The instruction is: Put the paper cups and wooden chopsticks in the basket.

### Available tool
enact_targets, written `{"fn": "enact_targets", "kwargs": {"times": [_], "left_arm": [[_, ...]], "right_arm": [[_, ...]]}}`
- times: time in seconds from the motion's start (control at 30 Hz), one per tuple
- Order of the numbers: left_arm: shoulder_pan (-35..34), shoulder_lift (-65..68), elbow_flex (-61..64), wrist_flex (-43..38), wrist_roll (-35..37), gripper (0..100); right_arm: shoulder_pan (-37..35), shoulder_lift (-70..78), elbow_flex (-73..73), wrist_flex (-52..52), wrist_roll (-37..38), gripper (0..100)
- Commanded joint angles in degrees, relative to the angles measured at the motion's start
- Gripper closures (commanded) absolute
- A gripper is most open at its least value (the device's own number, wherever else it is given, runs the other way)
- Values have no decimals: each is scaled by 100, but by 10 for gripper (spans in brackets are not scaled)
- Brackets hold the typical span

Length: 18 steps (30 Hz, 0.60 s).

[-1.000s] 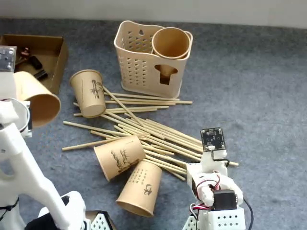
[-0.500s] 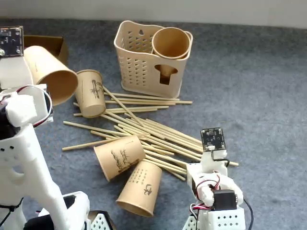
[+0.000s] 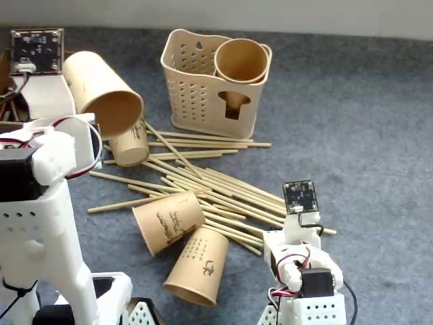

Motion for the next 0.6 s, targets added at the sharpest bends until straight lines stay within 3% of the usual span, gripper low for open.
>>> {"fn": "enact_targets", "kwargs": {"times": [0.0, 0.2, 0.57], "left_arm": [[251, -163, -198, 18, 176, 995], [259, -163, -233, -18, 202, 995], [1235, -154, -576, -26, 422, 995]], "right_arm": [[-48, -40, 664, 22, 53, 993], [-48, -40, 664, 22, 53, 993], [-48, -40, 664, 22, 53, 993]]}}
